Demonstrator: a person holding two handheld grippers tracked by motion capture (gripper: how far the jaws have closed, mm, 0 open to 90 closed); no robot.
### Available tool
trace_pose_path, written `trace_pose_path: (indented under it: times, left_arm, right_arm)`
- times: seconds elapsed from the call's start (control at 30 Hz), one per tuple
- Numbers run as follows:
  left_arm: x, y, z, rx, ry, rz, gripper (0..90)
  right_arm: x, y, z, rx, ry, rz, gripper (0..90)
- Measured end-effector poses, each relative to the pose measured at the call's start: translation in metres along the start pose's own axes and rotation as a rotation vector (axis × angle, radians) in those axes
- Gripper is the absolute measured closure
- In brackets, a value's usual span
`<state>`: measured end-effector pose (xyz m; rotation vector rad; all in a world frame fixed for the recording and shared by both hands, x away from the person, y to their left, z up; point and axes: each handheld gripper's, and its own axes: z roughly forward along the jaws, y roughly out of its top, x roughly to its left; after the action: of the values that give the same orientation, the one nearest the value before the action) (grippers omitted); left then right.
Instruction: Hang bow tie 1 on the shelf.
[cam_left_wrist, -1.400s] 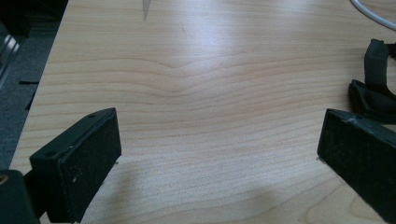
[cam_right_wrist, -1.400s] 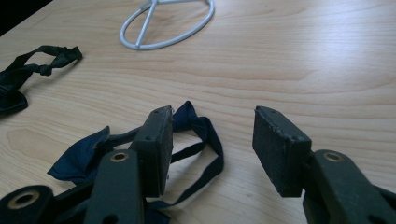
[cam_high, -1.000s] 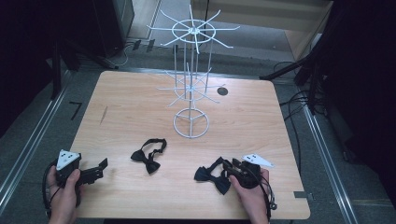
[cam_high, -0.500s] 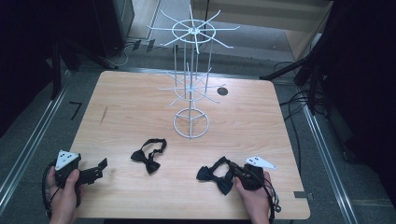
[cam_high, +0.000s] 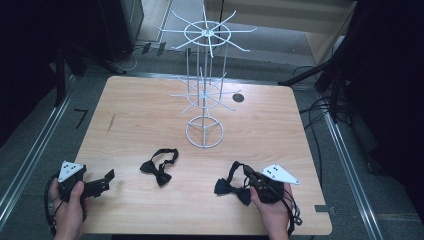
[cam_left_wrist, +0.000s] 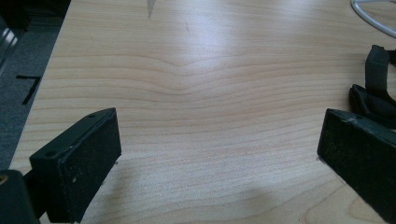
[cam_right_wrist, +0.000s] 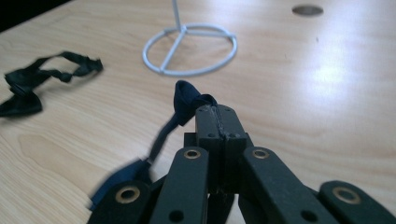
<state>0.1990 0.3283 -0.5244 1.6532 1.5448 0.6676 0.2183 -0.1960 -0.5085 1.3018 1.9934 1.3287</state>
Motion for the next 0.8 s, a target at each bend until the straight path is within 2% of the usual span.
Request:
trace_pose_path:
  times: [0.07, 0.1, 0.2, 0.47, 0.8]
  left_arm:
    - [0.000, 0.000, 0.000, -0.002, 0.000, 0.000, 0.0]
    - [0.000, 0.000, 0.000, -0.002, -0.001, 0.001, 0.0]
    - [0.000, 0.000, -0.001, -0.004, -0.004, 0.001, 0.0]
    - [0.001, 0.000, -0.001, -0.002, -0.009, -0.003, 0.0]
    - [0.001, 0.000, -0.001, -0.003, 0.006, -0.008, 0.0]
  right_arm:
    - [0.003, 0.004, -0.001, -0.010, 0.000, -0.012, 90.0]
    - [0.006, 0.010, 0.000, -0.021, -0.001, -0.039, 90.0]
    - [0.010, 0.018, 0.000, -0.042, -0.006, -0.065, 90.0]
    - [0.009, 0.037, 0.000, -0.096, 0.013, -0.056, 90.0]
    - [0.018, 0.053, 0.006, -0.103, 0.055, -0.087, 90.0]
